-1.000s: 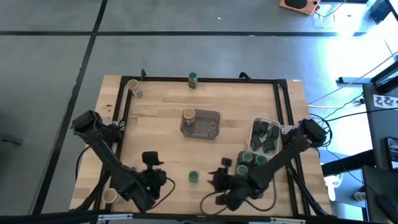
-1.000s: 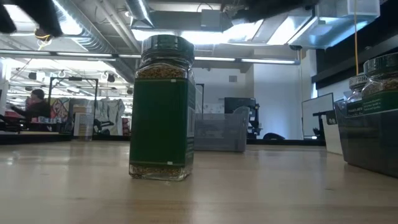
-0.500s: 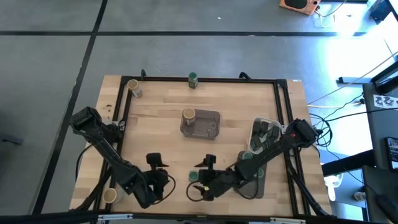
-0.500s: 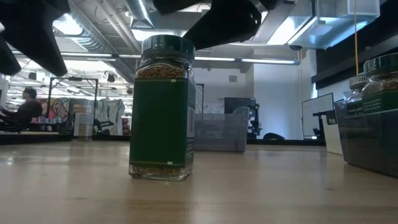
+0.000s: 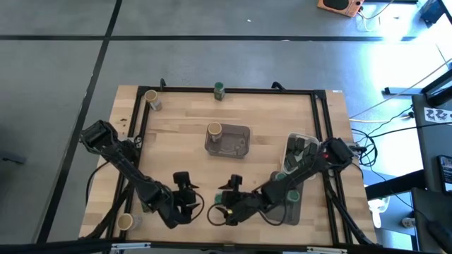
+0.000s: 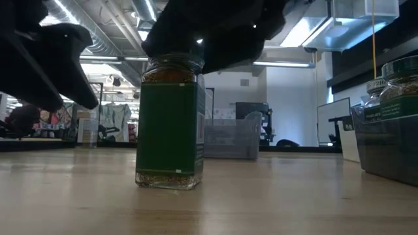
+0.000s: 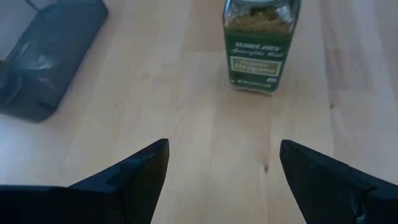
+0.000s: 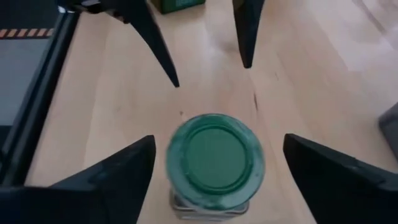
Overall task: Sort spices by type
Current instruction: Put the bottom green seasoning bottle into the bottom black bin
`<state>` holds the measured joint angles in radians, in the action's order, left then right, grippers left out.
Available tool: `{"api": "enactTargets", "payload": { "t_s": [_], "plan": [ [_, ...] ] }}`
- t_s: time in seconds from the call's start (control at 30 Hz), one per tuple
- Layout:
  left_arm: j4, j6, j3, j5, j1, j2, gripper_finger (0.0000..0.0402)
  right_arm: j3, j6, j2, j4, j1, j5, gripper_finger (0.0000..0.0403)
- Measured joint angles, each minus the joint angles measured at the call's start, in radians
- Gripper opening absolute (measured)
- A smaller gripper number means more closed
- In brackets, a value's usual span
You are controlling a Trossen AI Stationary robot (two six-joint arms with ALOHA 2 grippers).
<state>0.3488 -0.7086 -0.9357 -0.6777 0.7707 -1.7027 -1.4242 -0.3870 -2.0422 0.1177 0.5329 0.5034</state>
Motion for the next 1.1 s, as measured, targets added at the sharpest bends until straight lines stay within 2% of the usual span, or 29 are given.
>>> {"api": "enactTargets", "payload": {
  "t_s": [0.17,0.47,0.73,1.1],
  "plan": [
    [-0.002,-0.019,0.018,0.000,-0.001,0.000,0.0303,0.000,-0.003,0.000,0.004,-0.006,0.001,0.0311],
    [-0.026,-0.023,0.033,-0.005,-0.001,0.000,0.0303,0.000,0.010,0.000,0.010,-0.003,0.001,0.0209],
    [-0.028,-0.023,0.034,-0.013,-0.001,-0.001,0.0303,0.001,0.046,0.043,0.066,0.026,0.009,0.0209],
    [-0.033,-0.021,0.034,-0.016,-0.001,-0.001,0.0303,0.001,-0.164,0.286,0.414,0.192,0.089,0.0211]
  ]
}}
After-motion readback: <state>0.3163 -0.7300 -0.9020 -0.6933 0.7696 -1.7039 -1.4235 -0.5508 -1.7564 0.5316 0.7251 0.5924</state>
